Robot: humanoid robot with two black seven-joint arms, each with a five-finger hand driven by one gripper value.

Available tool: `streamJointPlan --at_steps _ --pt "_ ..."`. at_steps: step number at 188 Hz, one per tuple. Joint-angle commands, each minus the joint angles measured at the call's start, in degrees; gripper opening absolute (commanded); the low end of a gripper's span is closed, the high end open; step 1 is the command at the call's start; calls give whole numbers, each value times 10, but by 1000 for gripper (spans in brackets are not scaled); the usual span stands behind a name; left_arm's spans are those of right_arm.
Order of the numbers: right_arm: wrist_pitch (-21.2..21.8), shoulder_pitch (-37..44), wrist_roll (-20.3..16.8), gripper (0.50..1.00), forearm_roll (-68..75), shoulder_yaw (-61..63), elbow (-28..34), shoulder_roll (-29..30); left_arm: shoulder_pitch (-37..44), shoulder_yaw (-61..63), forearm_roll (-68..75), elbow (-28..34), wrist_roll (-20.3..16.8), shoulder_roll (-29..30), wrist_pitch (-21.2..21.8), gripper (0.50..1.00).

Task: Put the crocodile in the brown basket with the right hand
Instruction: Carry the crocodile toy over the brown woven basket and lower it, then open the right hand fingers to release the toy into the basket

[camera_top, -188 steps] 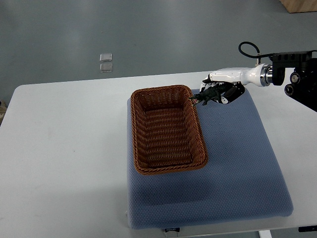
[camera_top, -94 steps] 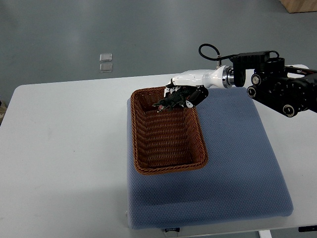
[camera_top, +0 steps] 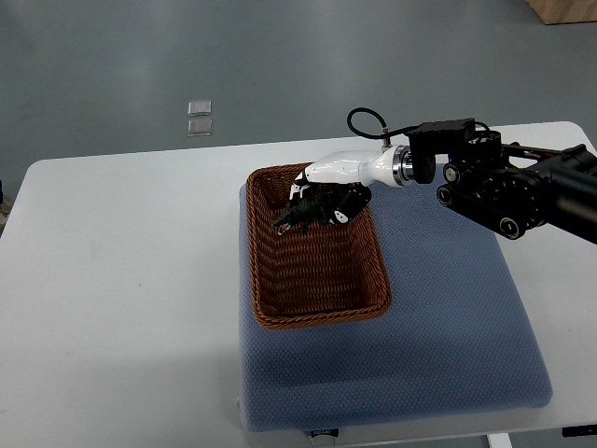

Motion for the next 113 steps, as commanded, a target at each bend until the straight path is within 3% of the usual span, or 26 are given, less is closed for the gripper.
streamJointPlan --at_steps 1,44,113 --pt "-3 -1 0 795 -1 -3 -1 -1 0 0 0 0 0 0 0 1000" --pt "-3 -3 0 899 -1 -2 -4 -6 0 0 0 0 0 0 0 1000" --pt "-20 -2 0 911 6 8 -4 -31 0 0 0 0 0 0 0 1000"
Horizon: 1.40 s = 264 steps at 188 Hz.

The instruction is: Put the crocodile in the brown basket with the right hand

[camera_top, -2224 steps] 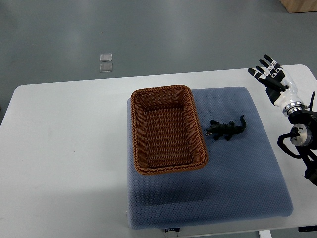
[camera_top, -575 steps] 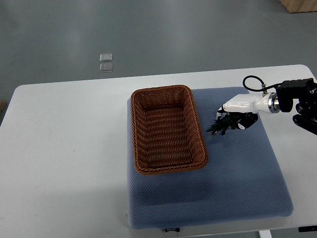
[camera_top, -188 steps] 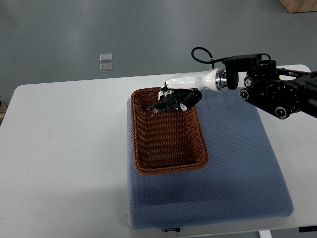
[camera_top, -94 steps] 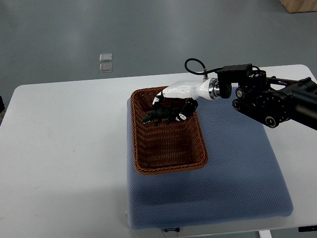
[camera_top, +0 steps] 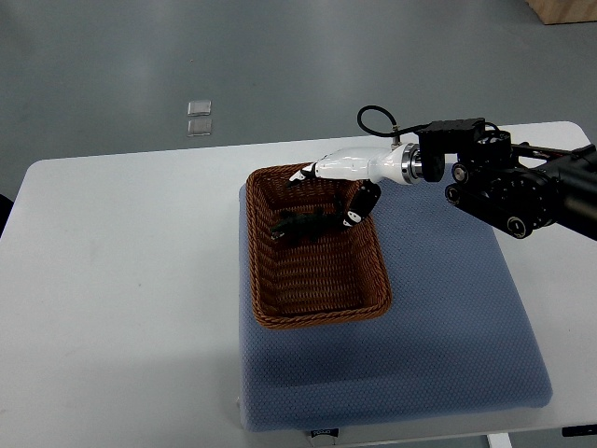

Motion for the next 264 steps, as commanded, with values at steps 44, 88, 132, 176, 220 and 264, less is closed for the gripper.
streamJointPlan --at_steps 44,88,132,176,220,264 --pt "0 -7 1 911 32 29 0 -47 0 0 0 0 0 0 0 1000" --pt "5 -44 -1 911 143 99 -25 -65 0 0 0 0 0 0 0 1000" --pt "6 -82 -2 911 328 151 -104 -69 0 0 0 0 0 0 0 1000" --pt "2 -115 -31 911 569 152 -136 -69 0 1 0 0 0 0 0 1000" --pt "-4 -149 -38 909 733 155 -138 -69 0 0 0 0 0 0 0 1000" --pt "-3 -177 -39 909 857 202 -137 -64 0 0 0 0 0 0 0 1000"
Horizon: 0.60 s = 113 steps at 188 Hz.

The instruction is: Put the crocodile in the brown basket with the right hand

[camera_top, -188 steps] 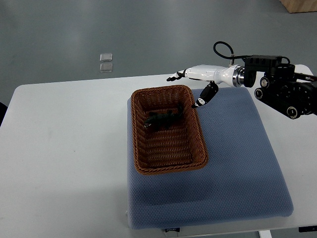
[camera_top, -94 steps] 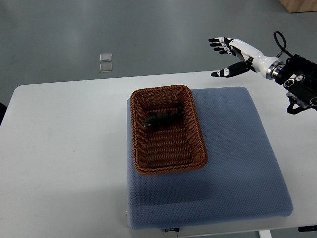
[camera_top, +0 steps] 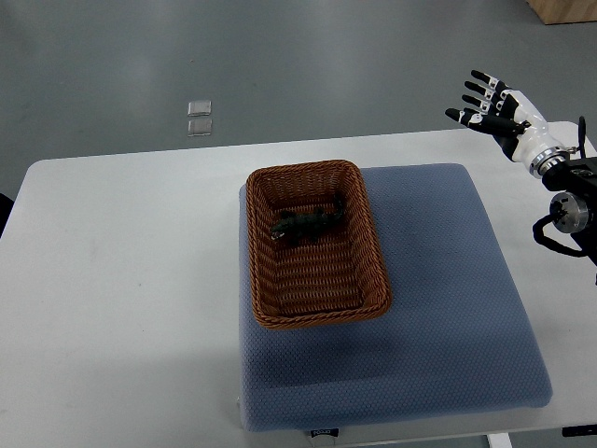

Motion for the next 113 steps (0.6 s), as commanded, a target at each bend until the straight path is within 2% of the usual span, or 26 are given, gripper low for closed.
streamJointPlan --at_steps 1,113 --pt "1 -12 0 909 39 18 1 1 0 0 0 0 0 0 0 1000" --pt "8 -31 1 930 42 18 4 6 0 0 0 0 0 0 0 1000"
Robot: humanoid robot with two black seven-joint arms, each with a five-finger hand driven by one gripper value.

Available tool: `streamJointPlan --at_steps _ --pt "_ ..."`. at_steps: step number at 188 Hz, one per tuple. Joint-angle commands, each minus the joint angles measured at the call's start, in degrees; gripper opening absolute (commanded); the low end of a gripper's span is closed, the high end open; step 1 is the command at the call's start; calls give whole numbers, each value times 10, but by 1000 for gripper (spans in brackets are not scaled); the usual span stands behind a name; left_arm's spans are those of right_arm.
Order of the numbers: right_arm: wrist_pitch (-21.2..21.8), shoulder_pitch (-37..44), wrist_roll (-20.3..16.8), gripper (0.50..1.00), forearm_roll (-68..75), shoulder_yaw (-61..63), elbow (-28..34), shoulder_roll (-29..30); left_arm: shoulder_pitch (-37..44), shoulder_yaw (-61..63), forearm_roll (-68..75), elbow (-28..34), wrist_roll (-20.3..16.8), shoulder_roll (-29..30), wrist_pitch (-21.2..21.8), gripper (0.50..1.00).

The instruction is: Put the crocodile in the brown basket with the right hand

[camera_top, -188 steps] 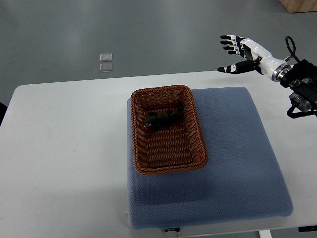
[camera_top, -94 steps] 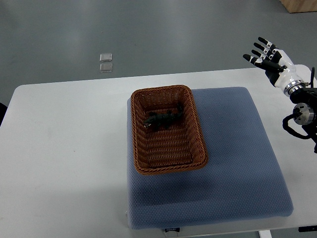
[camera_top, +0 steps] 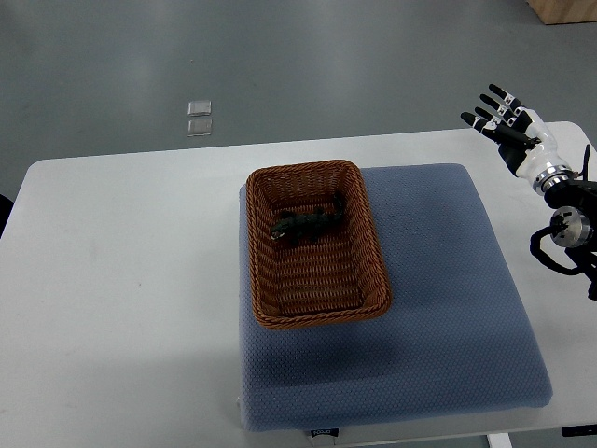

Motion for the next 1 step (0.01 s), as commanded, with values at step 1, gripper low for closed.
streamJointPlan --at_steps 1 --pt "0 -1 0 930 -1 -2 0 0 0 0 0 0 0 0 0 1000"
